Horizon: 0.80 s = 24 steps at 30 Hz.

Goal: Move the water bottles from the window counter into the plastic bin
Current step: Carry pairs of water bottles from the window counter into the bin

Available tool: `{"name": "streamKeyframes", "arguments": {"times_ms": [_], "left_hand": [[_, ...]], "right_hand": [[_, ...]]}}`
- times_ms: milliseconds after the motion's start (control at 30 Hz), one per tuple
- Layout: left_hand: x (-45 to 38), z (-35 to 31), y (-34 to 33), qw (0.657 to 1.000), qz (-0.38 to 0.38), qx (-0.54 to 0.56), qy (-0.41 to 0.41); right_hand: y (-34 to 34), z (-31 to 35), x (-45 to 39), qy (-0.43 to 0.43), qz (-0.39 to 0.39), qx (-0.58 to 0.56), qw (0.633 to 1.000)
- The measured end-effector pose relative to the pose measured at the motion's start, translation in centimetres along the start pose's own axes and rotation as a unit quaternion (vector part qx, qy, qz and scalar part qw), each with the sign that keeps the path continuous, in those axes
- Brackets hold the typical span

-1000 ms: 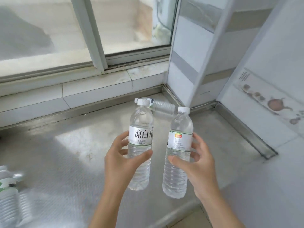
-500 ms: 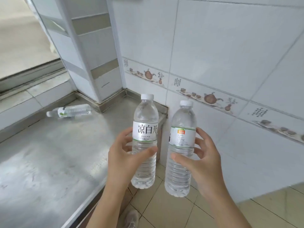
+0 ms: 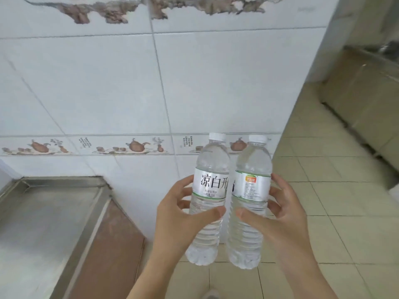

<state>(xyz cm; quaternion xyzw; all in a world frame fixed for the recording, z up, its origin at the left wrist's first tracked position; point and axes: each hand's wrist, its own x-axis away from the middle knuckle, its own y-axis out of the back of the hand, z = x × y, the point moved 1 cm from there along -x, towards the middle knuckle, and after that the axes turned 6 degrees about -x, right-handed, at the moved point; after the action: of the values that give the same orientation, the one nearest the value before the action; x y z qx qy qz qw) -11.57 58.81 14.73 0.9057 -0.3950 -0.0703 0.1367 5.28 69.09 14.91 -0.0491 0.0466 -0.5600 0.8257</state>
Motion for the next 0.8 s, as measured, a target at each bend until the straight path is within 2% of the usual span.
{"name": "streamKeyframes", "arguments": {"times_ms": [200,433,633,800], "left_hand": [[-5.1,-3.2,-9.5,0.988,0.145,0.034,-0.034],[-9.6,-6.0,-20.3,0.956,0.283,0.056,-0.048],[-11.4,-8.4,-29.0,0.933,0.349,0.071,-0.052],[-12.7,-10.7,-37.7,0.921,0.375,0.08,-0.063]], "right_hand": [[7.7,1.2,-2.7,0.019,-0.16,0.017,0.987],[14.7,2.0,-4.5,0.032,-0.333,0.02,0.942],[20.7,3.2,-6.3,0.039,-0.412,0.043,0.909],[27.7,4.0,-9.6,0.039,-0.442,0.063,0.894]]}}
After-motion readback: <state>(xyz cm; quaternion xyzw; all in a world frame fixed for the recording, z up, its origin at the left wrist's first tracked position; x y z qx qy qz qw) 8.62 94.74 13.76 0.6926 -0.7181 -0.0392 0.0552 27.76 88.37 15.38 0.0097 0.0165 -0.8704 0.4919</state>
